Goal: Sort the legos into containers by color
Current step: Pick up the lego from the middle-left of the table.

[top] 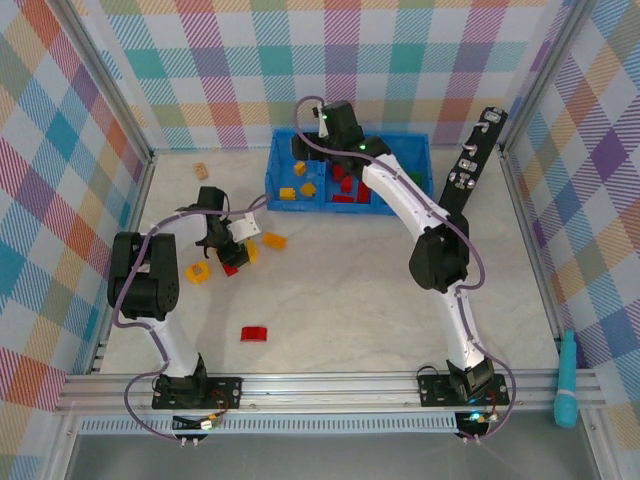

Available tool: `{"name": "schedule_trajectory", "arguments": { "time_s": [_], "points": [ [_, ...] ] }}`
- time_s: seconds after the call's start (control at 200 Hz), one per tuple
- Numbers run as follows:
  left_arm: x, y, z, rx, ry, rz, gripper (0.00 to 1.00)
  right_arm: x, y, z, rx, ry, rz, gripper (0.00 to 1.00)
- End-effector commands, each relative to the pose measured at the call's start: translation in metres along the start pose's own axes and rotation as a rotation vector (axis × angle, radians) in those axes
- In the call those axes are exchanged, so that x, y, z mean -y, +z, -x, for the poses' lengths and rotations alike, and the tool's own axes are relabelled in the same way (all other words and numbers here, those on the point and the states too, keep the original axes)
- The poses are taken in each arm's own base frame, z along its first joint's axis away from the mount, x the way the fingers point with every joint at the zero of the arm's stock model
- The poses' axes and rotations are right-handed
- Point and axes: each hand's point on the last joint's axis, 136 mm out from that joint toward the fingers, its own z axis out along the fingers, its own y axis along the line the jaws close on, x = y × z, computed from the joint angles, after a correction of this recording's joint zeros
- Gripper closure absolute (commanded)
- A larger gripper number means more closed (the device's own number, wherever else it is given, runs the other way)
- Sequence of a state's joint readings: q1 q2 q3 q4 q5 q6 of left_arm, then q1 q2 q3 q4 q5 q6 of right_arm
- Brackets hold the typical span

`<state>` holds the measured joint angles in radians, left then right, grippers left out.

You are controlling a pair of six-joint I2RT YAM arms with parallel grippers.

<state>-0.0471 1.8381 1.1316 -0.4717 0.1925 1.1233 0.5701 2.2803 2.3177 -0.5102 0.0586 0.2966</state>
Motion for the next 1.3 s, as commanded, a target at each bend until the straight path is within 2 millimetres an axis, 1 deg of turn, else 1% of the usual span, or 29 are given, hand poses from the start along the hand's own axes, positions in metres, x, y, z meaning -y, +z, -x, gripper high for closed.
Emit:
{"name": "schedule_trajectory", "arguments": {
  "time_s": [0.0, 0.075, 0.12, 0.165, 0.185, 0.27, 0.335, 0.395, 0.49, 0.56, 0.63, 0.695, 0.77, 0.85, 0.9, 0.95, 1.02, 1.055, 1.075, 1.1, 1.125, 1.13, 1.145, 1.155, 1.17, 1.195, 1.235, 1.295],
  "points": [
    [-0.005, 0.007, -0.012, -0.049, 0.0, -0.006, 0.39, -0.01, -0.016, 0.014, 0.035, -0.046, 0.021, 0.2],
    [-0.004, 0.007, -0.01, -0.041, -0.006, -0.019, 0.45, -0.01, -0.019, 0.016, 0.039, -0.058, 0.02, 0.2],
    [-0.002, 0.009, -0.011, -0.047, -0.012, -0.031, 0.52, -0.01, -0.02, 0.017, 0.04, -0.065, 0.014, 0.2],
    [0.0, 0.01, -0.012, -0.054, -0.018, -0.044, 0.62, -0.009, -0.022, 0.017, 0.043, -0.072, 0.006, 0.2],
    [0.0, 0.011, -0.013, -0.06, -0.021, -0.046, 0.64, -0.009, -0.023, 0.018, 0.045, -0.076, 0.004, 0.2],
    [0.005, 0.014, -0.017, -0.094, -0.02, -0.06, 0.65, -0.006, -0.026, 0.02, 0.05, -0.089, -0.009, 0.2],
    [0.006, 0.014, -0.017, -0.096, -0.021, -0.057, 0.72, -0.005, -0.028, 0.019, 0.05, -0.098, -0.018, 0.19],
    [0.006, 0.013, -0.017, -0.093, -0.028, -0.053, 0.75, -0.004, -0.03, 0.02, 0.053, -0.105, -0.024, 0.19],
    [0.002, 0.005, -0.013, -0.084, -0.038, -0.034, 0.81, -0.001, -0.031, 0.019, 0.052, -0.112, -0.033, 0.19],
    [0.0, -0.006, -0.006, -0.056, -0.051, -0.021, 0.82, -0.002, -0.033, 0.021, 0.056, -0.117, -0.033, 0.19],
    [-0.003, -0.023, 0.004, -0.016, -0.065, 0.001, 0.82, -0.003, -0.038, 0.024, 0.063, -0.125, -0.026, 0.19],
    [-0.007, -0.044, 0.013, 0.023, -0.085, 0.024, 0.82, -0.008, -0.042, 0.025, 0.068, -0.143, -0.005, 0.18],
    [-0.013, -0.072, 0.023, 0.057, -0.119, 0.068, 0.82, -0.02, -0.049, 0.022, 0.059, -0.204, 0.074, 0.17],
    [-0.014, -0.105, 0.035, 0.124, -0.135, 0.107, 0.82, -0.028, -0.061, 0.014, 0.045, -0.277, 0.151, 0.14],
    [-0.011, -0.126, 0.043, 0.188, -0.144, 0.124, 0.82, -0.032, -0.073, 0.01, 0.047, -0.32, 0.215, 0.12],
    [-0.008, -0.15, 0.053, 0.271, -0.156, 0.133, 0.81, -0.032, -0.087, 0.006, 0.058, -0.33, 0.274, 0.11],
    [0.003, -0.18, 0.068, 0.403, -0.154, 0.128, 0.81, -0.035, -0.113, 0.004, 0.08, -0.318, 0.395, 0.09],
    [0.009, -0.194, 0.075, 0.471, -0.14, 0.134, 0.81, -0.04, -0.126, 0.001, 0.097, -0.339, 0.454, 0.09],
    [0.013, -0.199, 0.079, 0.505, -0.13, 0.134, 0.81, -0.044, -0.136, -0.001, 0.122, -0.371, 0.484, 0.08],
    [0.019, -0.207, 0.084, 0.554, -0.115, 0.134, 0.81, -0.049, -0.146, -0.004, 0.163, -0.409, 0.513, 0.01],
    [0.024, -0.216, 0.089, 0.605, -0.102, 0.137, 0.81, -0.053, -0.157, -0.006, 0.211, -0.431, 0.541, 0.01],
    [0.025, -0.217, 0.09, 0.615, -0.101, 0.138, 0.81, -0.055, -0.16, -0.004, 0.229, -0.436, 0.545, 0.01],
    [0.028, -0.221, 0.093, 0.644, -0.095, 0.141, 0.81, -0.055, -0.165, -0.007, 0.252, -0.437, 0.557, 0.01],
    [0.029, -0.224, 0.094, 0.662, -0.092, 0.145, 0.81, -0.058, -0.171, -0.005, 0.278, -0.444, 0.569, 0.01],
    [0.031, -0.228, 0.097, 0.689, -0.087, 0.148, 0.81, -0.057, -0.174, -0.011, 0.283, -0.432, 0.581, 0.01],
    [0.035, -0.235, 0.1, 0.731, -0.077, 0.149, 0.81, -0.057, -0.182, -0.013, 0.313, -0.418, 0.594, 0.01],
    [0.041, -0.245, 0.106, 0.791, -0.066, 0.147, 0.81, -0.055, -0.188, -0.013, 0.327, -0.367, 0.585, 0.01],
    [0.047, -0.261, 0.113, 0.864, -0.067, 0.144, 0.81, -0.052, -0.191, -0.016, 0.259, -0.275, 0.569, 0.01]
  ]
}}
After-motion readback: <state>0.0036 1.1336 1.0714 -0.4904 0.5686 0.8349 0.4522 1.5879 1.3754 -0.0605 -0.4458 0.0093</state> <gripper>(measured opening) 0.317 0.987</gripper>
